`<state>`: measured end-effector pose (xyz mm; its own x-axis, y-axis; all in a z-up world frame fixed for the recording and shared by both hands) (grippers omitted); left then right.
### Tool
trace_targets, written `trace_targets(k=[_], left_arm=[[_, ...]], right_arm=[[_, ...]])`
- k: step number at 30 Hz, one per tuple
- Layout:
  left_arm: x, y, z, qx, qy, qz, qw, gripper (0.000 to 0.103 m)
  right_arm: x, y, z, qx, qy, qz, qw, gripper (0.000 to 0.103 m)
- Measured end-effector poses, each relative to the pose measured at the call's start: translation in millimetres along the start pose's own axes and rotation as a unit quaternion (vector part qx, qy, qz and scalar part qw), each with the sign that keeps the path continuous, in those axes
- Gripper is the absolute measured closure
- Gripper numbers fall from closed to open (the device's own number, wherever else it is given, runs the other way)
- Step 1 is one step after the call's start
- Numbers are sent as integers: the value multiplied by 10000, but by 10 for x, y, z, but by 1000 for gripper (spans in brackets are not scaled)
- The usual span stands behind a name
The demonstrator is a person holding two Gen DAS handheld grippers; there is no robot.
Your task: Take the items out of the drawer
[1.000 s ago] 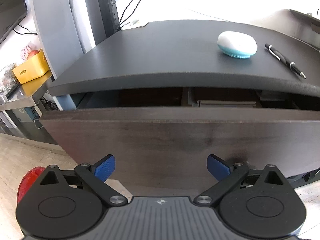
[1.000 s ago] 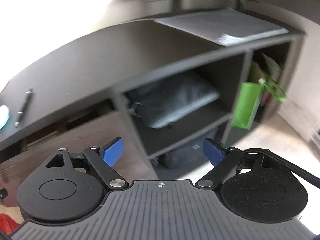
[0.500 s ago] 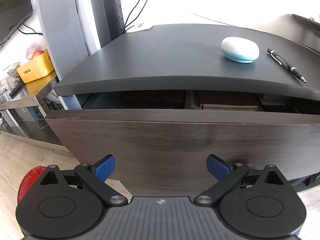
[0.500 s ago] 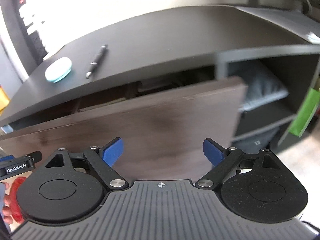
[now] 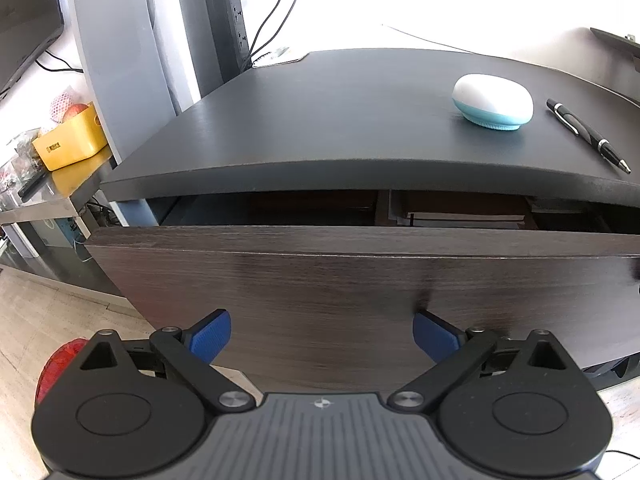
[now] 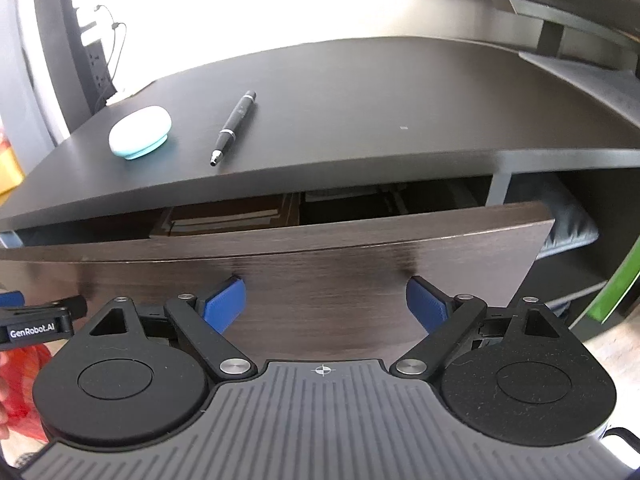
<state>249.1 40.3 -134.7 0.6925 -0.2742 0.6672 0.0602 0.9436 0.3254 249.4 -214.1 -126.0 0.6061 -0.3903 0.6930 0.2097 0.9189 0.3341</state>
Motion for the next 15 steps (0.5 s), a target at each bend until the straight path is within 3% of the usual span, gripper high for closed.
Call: trace_targets(k=[15], left_arm=[[236, -61, -195, 39, -9, 17, 10000, 3]], right_arm=[[153, 32, -224, -10, -115, -353, 9993, 12]])
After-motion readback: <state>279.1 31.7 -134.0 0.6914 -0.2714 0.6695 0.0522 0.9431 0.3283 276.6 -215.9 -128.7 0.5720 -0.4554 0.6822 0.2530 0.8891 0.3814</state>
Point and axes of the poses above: each gripper's, at about its wrist camera, not at the fingertips, and z roughly against the way its jaws point, y to its left, x to its top, the point moved 8 cm from there along -z, roughly the way its jaws point, and after that the axes turned 15 degrees about -z, right-handed, at the moved point
